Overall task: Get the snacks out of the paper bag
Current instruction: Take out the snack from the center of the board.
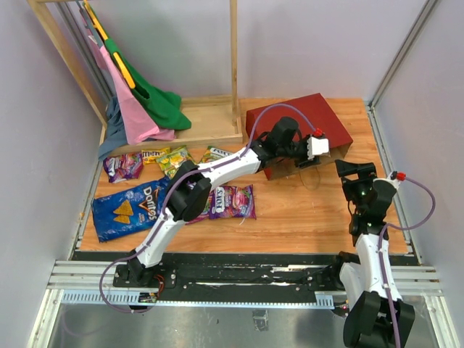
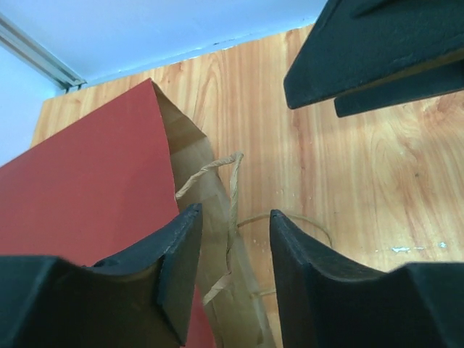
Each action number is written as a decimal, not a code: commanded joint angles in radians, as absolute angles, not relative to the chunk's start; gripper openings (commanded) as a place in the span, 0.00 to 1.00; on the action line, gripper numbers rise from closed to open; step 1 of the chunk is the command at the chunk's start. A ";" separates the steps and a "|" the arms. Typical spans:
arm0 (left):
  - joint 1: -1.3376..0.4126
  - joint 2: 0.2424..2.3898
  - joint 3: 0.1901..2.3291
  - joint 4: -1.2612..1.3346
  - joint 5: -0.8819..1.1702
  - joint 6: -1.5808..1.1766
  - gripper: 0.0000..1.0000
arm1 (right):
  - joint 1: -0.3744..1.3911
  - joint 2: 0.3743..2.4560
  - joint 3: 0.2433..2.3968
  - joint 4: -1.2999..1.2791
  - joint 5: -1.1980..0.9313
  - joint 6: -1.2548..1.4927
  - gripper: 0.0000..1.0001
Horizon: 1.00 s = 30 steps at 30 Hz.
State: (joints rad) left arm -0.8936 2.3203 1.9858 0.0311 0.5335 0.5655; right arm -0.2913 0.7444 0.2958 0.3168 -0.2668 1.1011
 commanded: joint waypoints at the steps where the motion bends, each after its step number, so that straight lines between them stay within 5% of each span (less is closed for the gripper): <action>1: -0.900 2.347 2.055 -0.010 0.541 0.591 0.31 | -0.308 0.737 0.281 0.349 -0.285 1.105 0.84; 2: -0.900 2.349 2.060 -0.007 0.533 0.590 0.08 | -0.308 0.737 0.282 0.350 -0.285 1.107 0.84; 3: -0.900 2.346 2.055 0.005 0.524 0.583 0.01 | -0.308 0.736 0.278 0.350 -0.284 1.106 0.84; 13: -0.886 2.286 2.003 0.137 0.434 0.460 0.01 | -0.284 0.831 0.227 0.469 -0.337 1.149 0.77; 30: -0.862 2.301 2.105 0.166 0.276 0.376 0.01 | 0.073 1.273 0.275 0.877 -0.118 1.193 0.70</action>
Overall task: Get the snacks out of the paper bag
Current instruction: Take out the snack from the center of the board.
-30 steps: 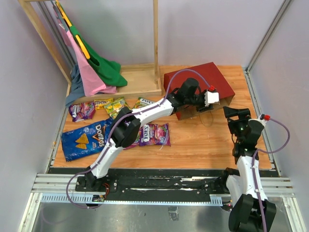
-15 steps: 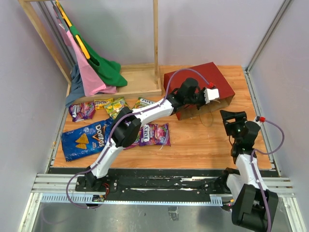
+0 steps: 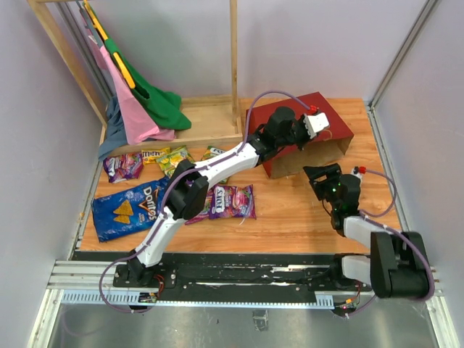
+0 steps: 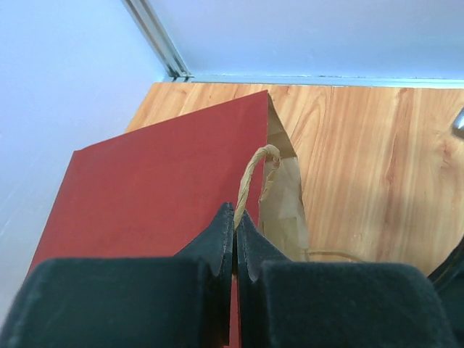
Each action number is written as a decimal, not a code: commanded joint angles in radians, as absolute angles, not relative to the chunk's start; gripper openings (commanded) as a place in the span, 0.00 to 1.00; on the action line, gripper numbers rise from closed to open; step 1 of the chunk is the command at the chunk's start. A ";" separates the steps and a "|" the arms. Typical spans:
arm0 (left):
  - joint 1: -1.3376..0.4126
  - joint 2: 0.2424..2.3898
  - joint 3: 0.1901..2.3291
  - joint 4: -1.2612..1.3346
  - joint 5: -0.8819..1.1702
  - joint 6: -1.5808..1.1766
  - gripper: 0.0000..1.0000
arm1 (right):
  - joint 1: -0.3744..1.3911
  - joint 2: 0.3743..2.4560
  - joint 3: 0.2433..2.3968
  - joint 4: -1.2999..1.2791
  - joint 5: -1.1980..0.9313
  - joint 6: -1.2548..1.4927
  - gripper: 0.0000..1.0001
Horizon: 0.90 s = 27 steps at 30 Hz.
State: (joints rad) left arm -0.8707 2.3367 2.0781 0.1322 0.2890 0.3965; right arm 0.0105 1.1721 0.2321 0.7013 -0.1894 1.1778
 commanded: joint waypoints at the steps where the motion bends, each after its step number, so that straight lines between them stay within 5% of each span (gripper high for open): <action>1: -0.861 2.299 2.105 0.167 0.280 0.372 0.01 | 0.092 1.321 0.290 0.921 -0.114 1.199 0.69; 14: -0.856 2.289 2.098 0.159 0.271 0.382 0.01 | 0.162 1.959 0.577 1.377 -0.104 1.391 0.56; 27: -0.852 2.291 2.106 0.160 0.221 0.386 0.01 | 0.256 2.000 0.798 0.918 0.049 1.435 0.55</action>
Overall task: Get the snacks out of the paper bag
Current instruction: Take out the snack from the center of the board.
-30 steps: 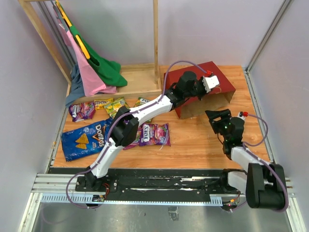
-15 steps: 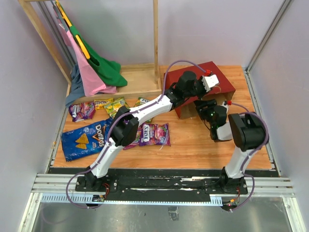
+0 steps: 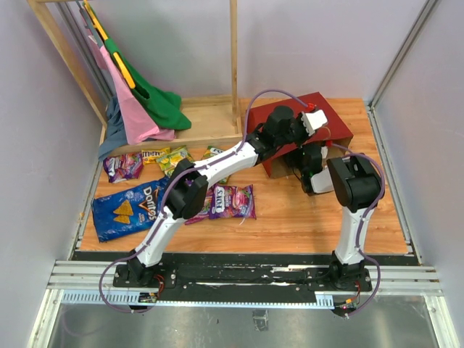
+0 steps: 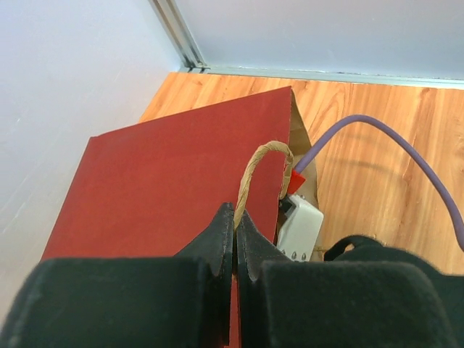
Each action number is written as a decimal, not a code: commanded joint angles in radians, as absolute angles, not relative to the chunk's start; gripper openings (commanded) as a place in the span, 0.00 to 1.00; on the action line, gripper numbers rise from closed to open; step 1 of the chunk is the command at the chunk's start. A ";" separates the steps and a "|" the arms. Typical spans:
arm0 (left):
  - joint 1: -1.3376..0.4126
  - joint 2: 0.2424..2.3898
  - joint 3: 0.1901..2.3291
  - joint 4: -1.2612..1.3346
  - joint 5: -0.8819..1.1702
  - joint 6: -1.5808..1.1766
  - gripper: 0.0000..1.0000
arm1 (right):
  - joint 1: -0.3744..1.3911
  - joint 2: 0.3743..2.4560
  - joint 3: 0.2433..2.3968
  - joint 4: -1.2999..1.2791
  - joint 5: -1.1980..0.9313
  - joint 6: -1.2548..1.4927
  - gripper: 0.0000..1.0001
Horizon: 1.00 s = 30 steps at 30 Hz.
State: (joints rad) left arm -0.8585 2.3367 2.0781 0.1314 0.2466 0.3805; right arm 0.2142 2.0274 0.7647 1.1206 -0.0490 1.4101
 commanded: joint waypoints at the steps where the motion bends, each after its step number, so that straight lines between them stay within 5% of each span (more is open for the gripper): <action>1: -0.849 2.291 2.106 0.161 0.218 0.384 0.01 | 0.262 1.998 0.803 0.901 0.060 1.438 0.55; 23: -0.839 2.276 2.096 0.144 0.185 0.363 0.00 | 0.272 2.147 0.973 0.813 0.151 1.525 0.50; 27: -0.839 2.270 2.092 0.144 0.176 0.371 0.01 | 0.273 2.167 0.997 0.811 0.151 1.528 0.41; 30: -0.838 2.267 2.092 0.144 0.169 0.373 0.01 | 0.274 2.178 0.991 0.843 0.155 1.525 0.14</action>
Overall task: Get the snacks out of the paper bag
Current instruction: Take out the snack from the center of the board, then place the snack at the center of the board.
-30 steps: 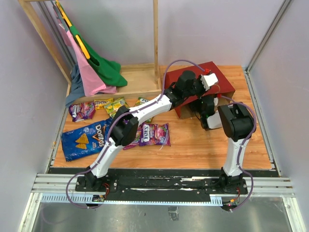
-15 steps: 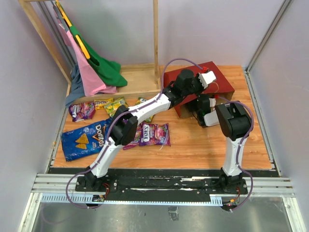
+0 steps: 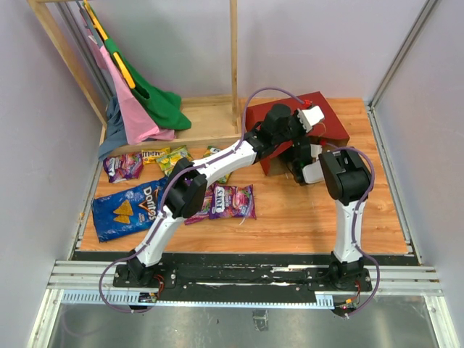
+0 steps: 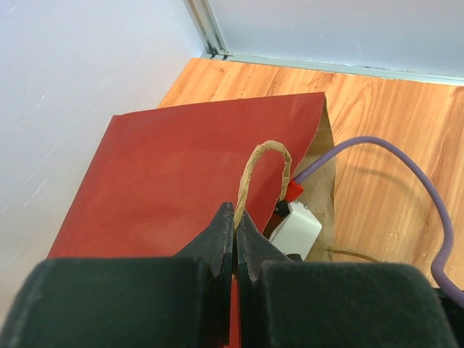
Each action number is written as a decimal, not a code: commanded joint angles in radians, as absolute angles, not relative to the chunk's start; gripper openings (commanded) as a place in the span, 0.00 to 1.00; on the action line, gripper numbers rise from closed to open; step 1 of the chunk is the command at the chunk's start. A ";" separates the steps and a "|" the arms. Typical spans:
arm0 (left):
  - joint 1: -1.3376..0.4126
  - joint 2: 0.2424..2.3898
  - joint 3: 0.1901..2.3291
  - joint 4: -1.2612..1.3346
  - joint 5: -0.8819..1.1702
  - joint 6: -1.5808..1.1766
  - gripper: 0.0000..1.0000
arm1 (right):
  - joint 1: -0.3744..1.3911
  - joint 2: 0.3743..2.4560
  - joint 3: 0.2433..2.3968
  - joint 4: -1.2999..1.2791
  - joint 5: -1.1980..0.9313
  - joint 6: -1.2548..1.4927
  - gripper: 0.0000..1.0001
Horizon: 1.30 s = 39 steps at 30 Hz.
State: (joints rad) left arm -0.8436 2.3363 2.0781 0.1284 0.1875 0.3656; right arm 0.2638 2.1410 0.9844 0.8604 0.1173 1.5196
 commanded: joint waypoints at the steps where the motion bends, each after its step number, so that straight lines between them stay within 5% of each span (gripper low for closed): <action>1: -0.838 2.266 2.091 0.143 0.166 0.373 0.00 | 0.273 2.179 0.986 0.857 0.156 1.526 0.04; 12: -0.822 2.277 2.102 0.143 0.144 0.369 0.01 | 0.299 2.005 0.764 0.996 0.147 1.453 0.01; 22: -0.793 2.267 2.083 0.149 0.142 0.365 0.00 | 0.316 1.522 0.349 0.970 0.026 1.316 0.01; 26: -0.783 2.257 2.073 0.150 0.145 0.360 0.01 | 0.296 1.123 0.235 0.670 0.045 1.219 0.01; 32: -0.775 2.236 2.051 0.153 0.144 0.367 0.00 | 0.263 0.453 0.400 -0.157 0.309 0.976 0.01; 39: -0.772 2.232 2.047 0.156 0.144 0.361 0.01 | 0.249 0.335 0.711 -0.765 0.586 0.925 0.01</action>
State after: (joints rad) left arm -0.7753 2.2814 2.0525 0.1268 0.1505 0.3641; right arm 0.2611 0.3256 0.6086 -0.3042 0.3786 0.9859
